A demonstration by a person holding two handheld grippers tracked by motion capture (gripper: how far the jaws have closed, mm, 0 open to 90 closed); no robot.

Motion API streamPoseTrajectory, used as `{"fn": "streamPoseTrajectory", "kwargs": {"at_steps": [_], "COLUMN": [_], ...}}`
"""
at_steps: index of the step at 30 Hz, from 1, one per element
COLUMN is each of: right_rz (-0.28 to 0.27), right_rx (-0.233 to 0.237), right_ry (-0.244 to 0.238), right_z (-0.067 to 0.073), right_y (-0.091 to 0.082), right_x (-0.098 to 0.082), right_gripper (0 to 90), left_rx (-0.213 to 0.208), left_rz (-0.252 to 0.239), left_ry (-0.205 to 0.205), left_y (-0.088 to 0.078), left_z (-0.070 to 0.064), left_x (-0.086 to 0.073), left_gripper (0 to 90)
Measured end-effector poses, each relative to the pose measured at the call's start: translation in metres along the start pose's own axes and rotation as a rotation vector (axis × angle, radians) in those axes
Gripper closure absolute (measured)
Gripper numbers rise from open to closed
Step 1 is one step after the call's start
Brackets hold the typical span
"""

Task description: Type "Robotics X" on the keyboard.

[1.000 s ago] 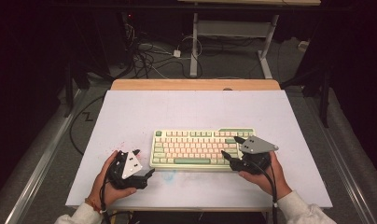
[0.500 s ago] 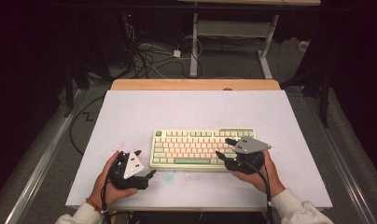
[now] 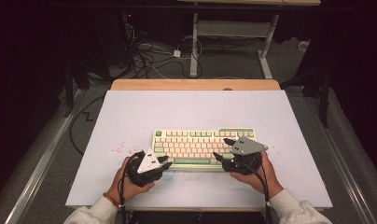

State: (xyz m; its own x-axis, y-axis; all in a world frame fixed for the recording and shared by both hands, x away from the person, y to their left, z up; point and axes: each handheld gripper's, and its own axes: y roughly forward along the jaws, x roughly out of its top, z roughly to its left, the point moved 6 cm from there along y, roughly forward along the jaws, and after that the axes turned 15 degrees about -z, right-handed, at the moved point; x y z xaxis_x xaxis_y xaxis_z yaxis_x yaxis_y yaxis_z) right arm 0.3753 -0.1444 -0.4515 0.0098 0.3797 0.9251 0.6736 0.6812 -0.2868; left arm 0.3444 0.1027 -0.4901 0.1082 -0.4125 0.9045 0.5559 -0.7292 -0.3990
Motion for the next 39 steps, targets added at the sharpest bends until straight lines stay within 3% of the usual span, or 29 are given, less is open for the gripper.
{"fn": "streamPoseTrajectory", "kwargs": {"at_steps": [7, 15, 18, 22, 28, 33, 39], "right_rz": [-0.002, -0.001, 0.0, 0.004, 0.01, 0.017, 0.055], "right_rx": [-0.023, -0.044, -0.046, -0.05, -0.042, -0.045, -0.024], "right_ry": [0.0, -0.005, -0.01, -0.012, -0.002, 0.012, 0.019], "right_z": [-0.007, -0.01, -0.01, -0.011, -0.016, -0.022, -0.024], "right_y": [-0.005, -0.007, -0.007, -0.009, -0.016, -0.021, -0.021], "right_x": [-0.001, -0.001, -0.002, -0.003, -0.005, -0.009, -0.014], "right_gripper": [35.9, 31.8, 31.5, 31.4, 42.2, 52.7, 70.2], "left_rx": [-0.035, -0.033, -0.042, -0.036, -0.02, 0.008, 0.07], "left_rz": [0.031, 0.072, 0.118, 0.125, 0.062, 0.03, 0.002], "left_ry": [-0.012, 0.003, 0.017, 0.036, 0.014, 0.03, 0.046], "left_y": [0.021, 0.036, 0.042, 0.042, 0.034, 0.028, 0.02], "left_z": [-0.002, -0.002, -0.004, -0.004, 0.0, 0.004, 0.011], "left_x": [0.004, 0.007, 0.003, 0.004, 0.011, 0.015, 0.018], "left_gripper": [84.2, 85.7, 85.4, 85.7, 77.6, 70.0, 43.3]}}
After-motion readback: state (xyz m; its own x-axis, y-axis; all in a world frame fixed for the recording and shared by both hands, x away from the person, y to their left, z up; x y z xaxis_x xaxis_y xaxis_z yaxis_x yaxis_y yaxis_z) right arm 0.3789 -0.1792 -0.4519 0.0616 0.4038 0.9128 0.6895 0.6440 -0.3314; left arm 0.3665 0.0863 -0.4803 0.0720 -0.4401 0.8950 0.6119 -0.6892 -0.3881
